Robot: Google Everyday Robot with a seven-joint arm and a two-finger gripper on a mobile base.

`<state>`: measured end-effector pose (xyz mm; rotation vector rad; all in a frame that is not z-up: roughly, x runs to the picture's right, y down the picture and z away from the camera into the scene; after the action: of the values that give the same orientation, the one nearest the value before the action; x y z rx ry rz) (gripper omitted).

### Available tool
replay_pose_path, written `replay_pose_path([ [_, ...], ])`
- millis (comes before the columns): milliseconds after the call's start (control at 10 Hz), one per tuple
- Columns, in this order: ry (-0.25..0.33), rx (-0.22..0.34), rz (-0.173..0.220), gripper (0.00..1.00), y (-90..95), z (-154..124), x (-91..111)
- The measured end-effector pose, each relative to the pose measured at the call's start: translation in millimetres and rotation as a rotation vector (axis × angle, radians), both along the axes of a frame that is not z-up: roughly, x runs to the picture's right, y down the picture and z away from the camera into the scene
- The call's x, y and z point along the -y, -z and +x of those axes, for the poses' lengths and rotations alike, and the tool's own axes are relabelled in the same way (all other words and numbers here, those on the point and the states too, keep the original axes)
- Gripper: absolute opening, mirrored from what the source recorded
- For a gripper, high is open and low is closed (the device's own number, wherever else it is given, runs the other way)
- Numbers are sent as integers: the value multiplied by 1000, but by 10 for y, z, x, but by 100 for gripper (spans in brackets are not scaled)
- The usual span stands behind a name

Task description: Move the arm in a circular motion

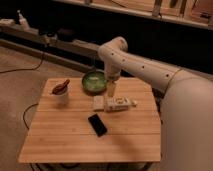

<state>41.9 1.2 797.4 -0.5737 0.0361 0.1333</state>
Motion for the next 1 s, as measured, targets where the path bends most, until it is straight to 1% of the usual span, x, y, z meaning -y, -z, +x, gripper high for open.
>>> replay_pose_path([
  [100,28,37,2,80,97,-90,-104],
  [200,64,97,4,80,278,-164,-274],
  [300,87,135,7,80,433,-139,-398],
  [400,97,157,3,80,565,-50,-534],
  [500,95,166,-9,80,694,111,-695],
  [600,77,165,-25,80,772,259,-825],
  [700,34,151,-54,80,862,524,-1019],
  [800,-12,126,-75,80,912,794,-1161],
  [900,-43,105,-84,80,915,975,-1219],
  [1000,-83,66,-89,80,904,1256,-1265],
])
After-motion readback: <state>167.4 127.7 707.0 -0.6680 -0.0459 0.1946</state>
